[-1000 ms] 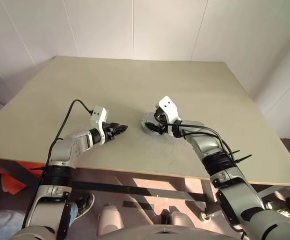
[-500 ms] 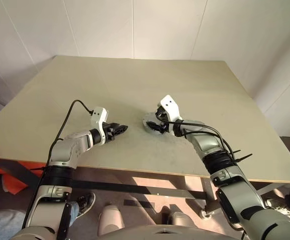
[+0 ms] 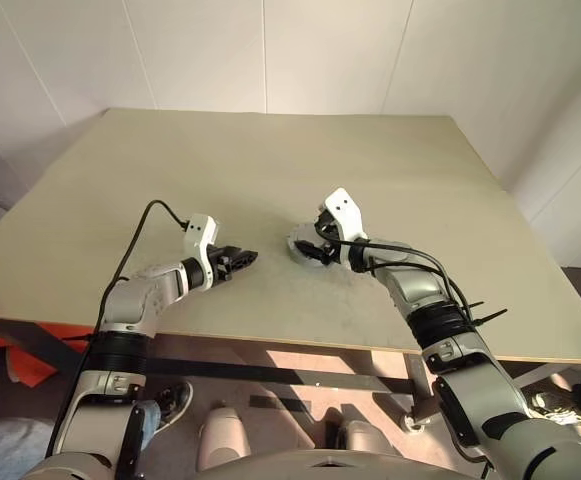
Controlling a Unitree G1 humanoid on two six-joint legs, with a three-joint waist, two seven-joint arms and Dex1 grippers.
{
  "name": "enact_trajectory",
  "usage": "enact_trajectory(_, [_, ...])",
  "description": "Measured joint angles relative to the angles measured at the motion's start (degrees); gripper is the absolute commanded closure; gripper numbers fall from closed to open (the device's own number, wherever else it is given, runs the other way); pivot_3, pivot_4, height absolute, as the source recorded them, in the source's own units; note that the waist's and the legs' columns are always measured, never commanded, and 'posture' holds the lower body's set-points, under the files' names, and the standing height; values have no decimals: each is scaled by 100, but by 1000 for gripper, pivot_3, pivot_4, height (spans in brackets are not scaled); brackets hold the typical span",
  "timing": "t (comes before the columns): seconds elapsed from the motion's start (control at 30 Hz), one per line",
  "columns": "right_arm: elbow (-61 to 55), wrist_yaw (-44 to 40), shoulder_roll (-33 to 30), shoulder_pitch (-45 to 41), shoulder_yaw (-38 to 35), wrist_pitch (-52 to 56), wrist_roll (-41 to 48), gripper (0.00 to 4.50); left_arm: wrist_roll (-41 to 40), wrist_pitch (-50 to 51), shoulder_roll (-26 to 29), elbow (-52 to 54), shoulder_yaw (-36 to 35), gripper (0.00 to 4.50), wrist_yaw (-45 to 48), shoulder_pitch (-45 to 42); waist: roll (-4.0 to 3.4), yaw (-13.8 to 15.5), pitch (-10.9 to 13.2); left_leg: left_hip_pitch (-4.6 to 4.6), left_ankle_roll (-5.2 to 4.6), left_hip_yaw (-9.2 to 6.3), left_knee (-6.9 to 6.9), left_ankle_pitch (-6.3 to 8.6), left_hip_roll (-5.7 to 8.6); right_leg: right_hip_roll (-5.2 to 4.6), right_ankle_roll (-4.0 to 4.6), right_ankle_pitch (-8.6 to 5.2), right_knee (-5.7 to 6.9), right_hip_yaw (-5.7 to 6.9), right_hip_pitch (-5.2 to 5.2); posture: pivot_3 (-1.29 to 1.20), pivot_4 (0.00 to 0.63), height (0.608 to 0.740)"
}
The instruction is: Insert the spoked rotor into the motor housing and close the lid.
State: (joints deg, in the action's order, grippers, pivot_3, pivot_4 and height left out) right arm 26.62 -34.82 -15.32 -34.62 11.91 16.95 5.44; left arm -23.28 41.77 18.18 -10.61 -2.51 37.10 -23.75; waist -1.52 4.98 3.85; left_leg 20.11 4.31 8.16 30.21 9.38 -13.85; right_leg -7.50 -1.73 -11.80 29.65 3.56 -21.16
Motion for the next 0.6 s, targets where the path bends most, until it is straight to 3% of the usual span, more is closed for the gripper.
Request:
enact_trajectory(0.27, [-40,-13,-12,21,2,-2,-1,1315,-34,-2,-103,-5,-32,1750,-41,-30,7,-2,-1,23,1,30,0,-1,10,1,1,1,14,-52,-4,0,0,740])
enact_trajectory(0.43, [-51,-8,-55,41,-36,-5,-3,1315,-124,-2,-671,-280,-124,1750,-264,-446,13,28,-4,54,2,44,2,-2,11,2,3,2,38,-75,-21,0,0,740])
enact_trajectory(0.6, [-172,1,-61,97,-45,2,-6,1315,-385,19,-1308,-759,-414,1750,-609,-868,45,47,-10,96,10,52,29,-8,18,14,4,4,159,-145,-100,0,0,740])
